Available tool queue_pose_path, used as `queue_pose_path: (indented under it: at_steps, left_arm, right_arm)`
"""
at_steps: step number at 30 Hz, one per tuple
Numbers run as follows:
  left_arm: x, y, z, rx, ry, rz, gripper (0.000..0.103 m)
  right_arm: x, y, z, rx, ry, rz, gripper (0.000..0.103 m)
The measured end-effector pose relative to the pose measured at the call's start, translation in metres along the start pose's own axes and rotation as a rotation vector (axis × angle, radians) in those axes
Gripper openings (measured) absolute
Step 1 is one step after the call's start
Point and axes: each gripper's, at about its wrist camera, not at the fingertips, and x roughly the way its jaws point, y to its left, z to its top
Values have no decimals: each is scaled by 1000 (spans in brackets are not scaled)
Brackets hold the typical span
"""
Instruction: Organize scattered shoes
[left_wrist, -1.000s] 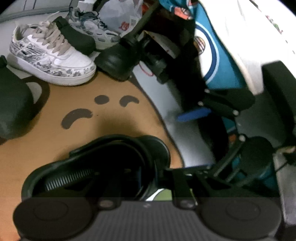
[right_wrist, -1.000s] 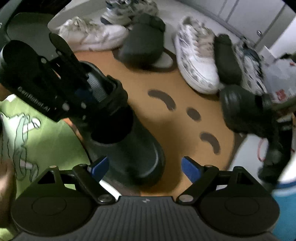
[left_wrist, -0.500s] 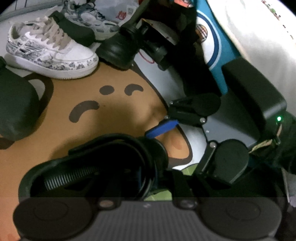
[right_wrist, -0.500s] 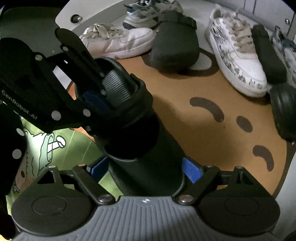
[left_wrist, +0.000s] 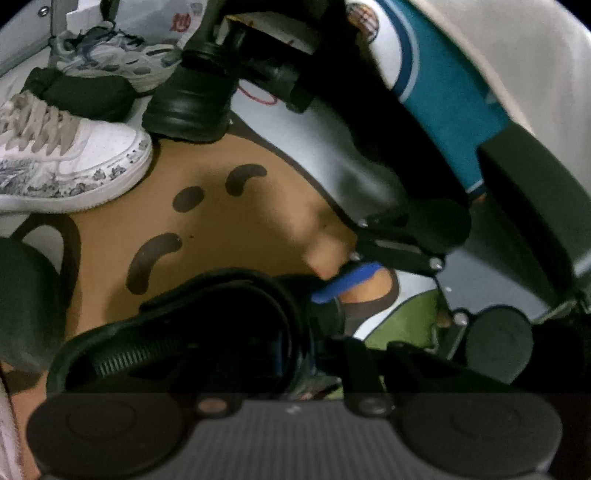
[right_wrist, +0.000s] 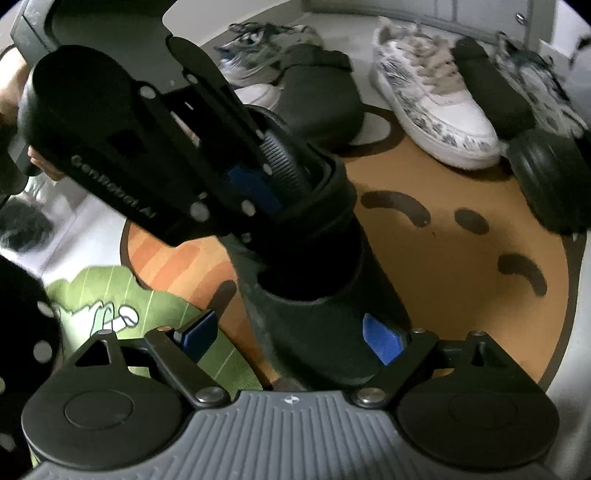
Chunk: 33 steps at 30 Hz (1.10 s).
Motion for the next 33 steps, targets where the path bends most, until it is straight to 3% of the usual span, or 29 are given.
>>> queue_pose_path:
  at_steps: [3,7,11,15,23,28,33]
  left_arm:
    - [-2,8,0,-16,-6,16,16]
    - [-5,14,-12,-43,13,123,19]
    - [-7,20,-22,-117,-6,140,21]
    - [-11,17,-26,-180,-51,212,23]
    - [-3,13,-24,-269,-82,300,26]
    - [4,3,-20,-234,-65,355,24]
    - [3,-13,-10,-165,-67,338,22]
  right_arm:
    - [-1,-3,-4,18,-38,-5,90]
    - [-9,-17,-8,102,-143,-21,90]
    - [3,-20,-12,124,-201,-70,95]
    - [8,-16,-8,59,-219,-94,96]
    - [23,-36,-15,82,-209,-66,96]
    - [17,-27,-22,64,-201,-64,96]
    - [7,-16,-29,31,-203,-56,96]
